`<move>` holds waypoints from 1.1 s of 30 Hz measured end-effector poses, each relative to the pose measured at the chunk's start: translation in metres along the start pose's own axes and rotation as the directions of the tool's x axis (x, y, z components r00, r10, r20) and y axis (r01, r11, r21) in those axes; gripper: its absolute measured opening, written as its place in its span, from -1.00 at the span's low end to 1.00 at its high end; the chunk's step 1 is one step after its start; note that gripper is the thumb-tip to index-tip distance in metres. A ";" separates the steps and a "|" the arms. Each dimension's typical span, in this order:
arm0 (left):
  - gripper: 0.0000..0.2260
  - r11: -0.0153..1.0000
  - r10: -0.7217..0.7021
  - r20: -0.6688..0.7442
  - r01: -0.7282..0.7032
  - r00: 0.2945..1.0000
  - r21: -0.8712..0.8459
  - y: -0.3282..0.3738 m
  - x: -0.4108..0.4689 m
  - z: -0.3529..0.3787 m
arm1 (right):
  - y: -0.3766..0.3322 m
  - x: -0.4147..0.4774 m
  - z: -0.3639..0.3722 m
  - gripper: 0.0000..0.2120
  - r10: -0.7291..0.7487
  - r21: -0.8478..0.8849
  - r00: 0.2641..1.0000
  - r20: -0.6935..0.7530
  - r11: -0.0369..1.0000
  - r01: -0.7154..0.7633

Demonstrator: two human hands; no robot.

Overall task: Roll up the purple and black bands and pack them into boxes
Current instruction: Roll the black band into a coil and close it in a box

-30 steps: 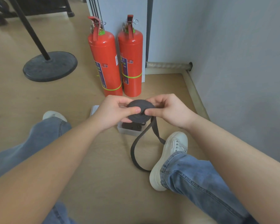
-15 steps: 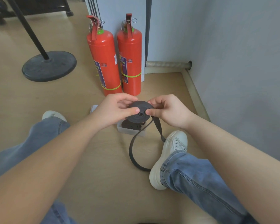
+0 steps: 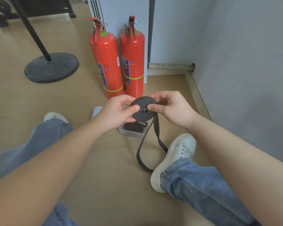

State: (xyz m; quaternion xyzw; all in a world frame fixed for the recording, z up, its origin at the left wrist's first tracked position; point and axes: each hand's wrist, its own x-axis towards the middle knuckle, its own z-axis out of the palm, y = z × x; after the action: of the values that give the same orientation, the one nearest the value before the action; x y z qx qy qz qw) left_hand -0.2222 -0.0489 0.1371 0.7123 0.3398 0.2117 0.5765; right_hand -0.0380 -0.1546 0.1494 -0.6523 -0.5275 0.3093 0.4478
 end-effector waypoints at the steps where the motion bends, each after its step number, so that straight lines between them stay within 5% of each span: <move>1: -0.85 1.000 -0.004 0.019 0.005 1.000 -0.020 0.000 -0.001 0.000 | -0.002 -0.001 -0.002 -0.76 -0.006 -0.005 1.000 0.004 1.000 0.006; 8: -0.78 0.997 0.029 0.038 -0.032 0.999 0.068 0.006 -0.004 -0.002 | -0.009 -0.003 -0.004 -0.76 -0.009 -0.168 0.996 0.084 0.986 0.023; 24: -0.79 0.997 0.070 -0.096 -0.066 0.993 0.045 0.006 0.001 -0.007 | -0.003 -0.003 -0.008 -0.72 0.107 0.118 0.985 0.138 0.985 -0.124; 33: -0.78 0.988 0.106 -0.149 -0.087 0.983 0.130 0.001 0.002 -0.003 | -0.002 -0.002 -0.003 -0.65 0.027 -0.180 0.999 0.017 0.983 -0.024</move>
State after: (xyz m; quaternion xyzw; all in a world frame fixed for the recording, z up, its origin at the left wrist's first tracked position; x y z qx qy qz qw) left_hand -0.2230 -0.0453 0.1391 0.7435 0.3611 0.2731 0.4921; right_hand -0.0362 -0.1569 0.1524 -0.6937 -0.5491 0.2726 0.3781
